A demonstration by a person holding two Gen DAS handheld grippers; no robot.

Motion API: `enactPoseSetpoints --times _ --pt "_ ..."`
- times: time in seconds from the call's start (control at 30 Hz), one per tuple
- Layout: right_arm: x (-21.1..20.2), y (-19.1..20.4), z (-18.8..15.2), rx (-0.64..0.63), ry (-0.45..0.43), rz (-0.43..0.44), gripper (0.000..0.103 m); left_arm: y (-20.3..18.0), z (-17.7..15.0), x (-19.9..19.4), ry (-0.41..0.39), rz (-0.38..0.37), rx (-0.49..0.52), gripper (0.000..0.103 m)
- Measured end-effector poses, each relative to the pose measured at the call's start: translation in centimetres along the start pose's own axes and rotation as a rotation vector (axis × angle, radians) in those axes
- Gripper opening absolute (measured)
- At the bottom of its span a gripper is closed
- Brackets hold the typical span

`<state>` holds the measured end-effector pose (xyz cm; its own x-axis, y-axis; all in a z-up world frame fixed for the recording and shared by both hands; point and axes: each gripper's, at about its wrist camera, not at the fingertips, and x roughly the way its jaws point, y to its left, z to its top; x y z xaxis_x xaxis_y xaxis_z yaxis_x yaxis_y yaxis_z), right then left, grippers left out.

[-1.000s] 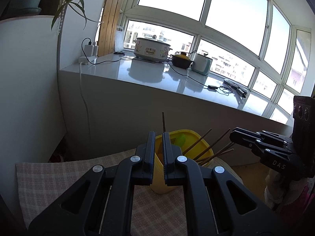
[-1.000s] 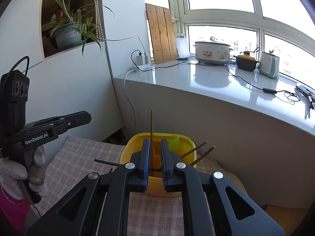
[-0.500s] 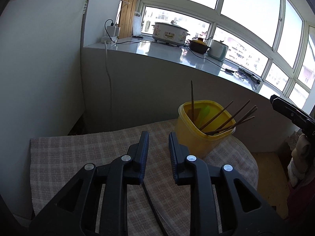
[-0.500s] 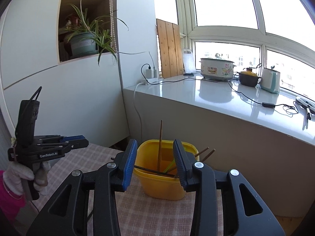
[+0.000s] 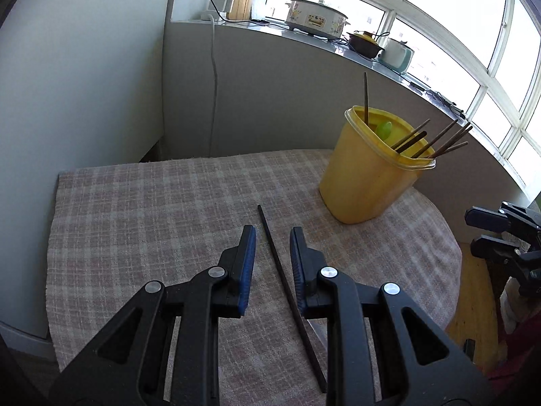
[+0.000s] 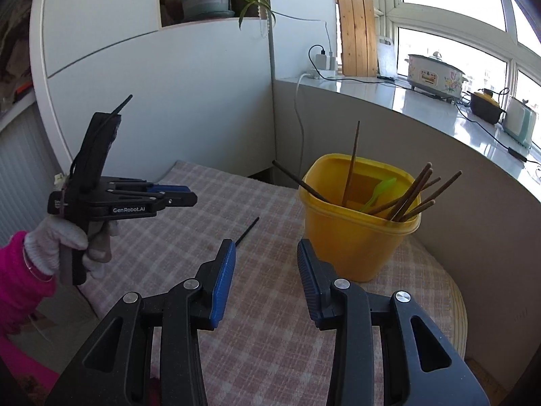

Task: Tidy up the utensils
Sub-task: 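Move both open tools back to the black chopstick and clear spoon, then close the right tool on the clear plastic spoon's handle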

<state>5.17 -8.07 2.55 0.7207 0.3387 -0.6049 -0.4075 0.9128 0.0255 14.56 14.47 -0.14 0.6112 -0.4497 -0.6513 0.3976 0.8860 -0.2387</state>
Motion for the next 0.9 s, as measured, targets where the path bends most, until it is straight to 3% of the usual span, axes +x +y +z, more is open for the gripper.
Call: enactPoseSetpoints --times 0.3,0.47,0.57,0.77,0.9 --pt "6.0 3.3 -6.0 0.015 0.301 0.252 0.036 1.7 -2.2 -0.5 0.020 0.022 -0.047 0.019" --pt "8.4 3.9 -9.4 0.114 0.470 0.375 0.036 2.2 -3.0 -0.4 0.026 0.023 -0.068 0.019" --pt "9.5 3.9 -10.9 0.207 0.543 0.430 0.026 2.2 -3.1 -0.3 0.029 0.020 -0.071 0.019" --pt "10.4 3.8 -11.5 0.345 0.582 0.506 0.023 1.8 -3.3 -0.2 0.030 0.010 -0.065 0.019" --pt "10.7 3.8 -11.6 0.393 0.586 0.499 0.018 1.8 -3.2 0.0 0.033 0.005 -0.064 0.019"
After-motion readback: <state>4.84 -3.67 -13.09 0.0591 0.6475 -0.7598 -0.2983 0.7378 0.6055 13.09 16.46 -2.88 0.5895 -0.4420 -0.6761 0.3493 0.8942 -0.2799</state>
